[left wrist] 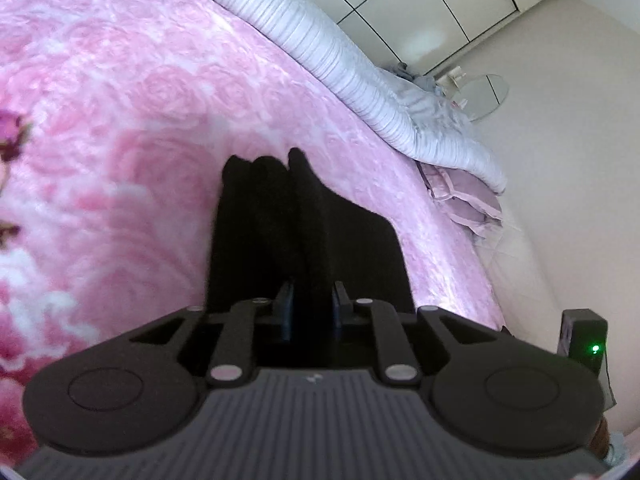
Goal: Fold clothes
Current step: 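Lift the garment edge with both grippers and fold it over onto itself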
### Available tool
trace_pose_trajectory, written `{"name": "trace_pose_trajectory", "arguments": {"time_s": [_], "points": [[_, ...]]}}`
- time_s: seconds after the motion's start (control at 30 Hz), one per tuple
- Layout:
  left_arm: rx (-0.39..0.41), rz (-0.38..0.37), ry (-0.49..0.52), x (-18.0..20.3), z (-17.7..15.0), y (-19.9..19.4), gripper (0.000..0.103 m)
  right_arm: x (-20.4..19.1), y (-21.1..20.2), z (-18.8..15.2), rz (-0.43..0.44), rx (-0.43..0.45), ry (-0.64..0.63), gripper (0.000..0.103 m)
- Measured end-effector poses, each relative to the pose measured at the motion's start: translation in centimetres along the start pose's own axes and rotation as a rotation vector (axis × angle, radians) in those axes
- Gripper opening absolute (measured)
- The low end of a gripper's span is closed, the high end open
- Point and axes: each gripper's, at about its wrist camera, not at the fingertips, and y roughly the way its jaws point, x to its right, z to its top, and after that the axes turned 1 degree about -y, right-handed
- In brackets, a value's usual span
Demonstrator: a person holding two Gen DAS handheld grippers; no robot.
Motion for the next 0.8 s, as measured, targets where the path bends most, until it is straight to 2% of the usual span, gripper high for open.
{"name": "trace_pose_trajectory", "arguments": {"time_s": [0.17,0.4,0.5,0.57,0.63,0.73,0.8], "points": [[0.046,0.009,0.021,-0.3,-0.6,-0.9,0.014,-1.3,-0.1,0.0,-0.042,0.013,-0.039,0.006],[0.042,0.063,0.04,-1.1,-1.4,-0.7,0.014,-3.3,0.8,0.1,-0.116,0.036,-0.143,0.006],[0.027,0.105,0.072,-1.5,-1.9,0.6,0.016,-2.8,1.3,0.1,-0.114,0.039,-0.13,0.006],[0.032,0.096,0.049,-2.1,-1.8,0.8,0.017,-2.3,1.4,0.1,-0.094,0.05,-0.106,0.006],[0.034,0.117,0.08,-1.6,-1.9,0.5,0.018,-2.0,1.1,-0.1,-0.075,0.07,-0.081,0.006],[0.038,0.161,0.14,-0.3,-2.3,0.1,0.016,-2.3,1.0,-0.5,-0.095,0.101,-0.066,0.006],[0.035,0.204,0.175,0.4,-2.4,0.1,0.016,-3.6,0.9,-0.7,-0.153,0.119,-0.106,0.006]]}}
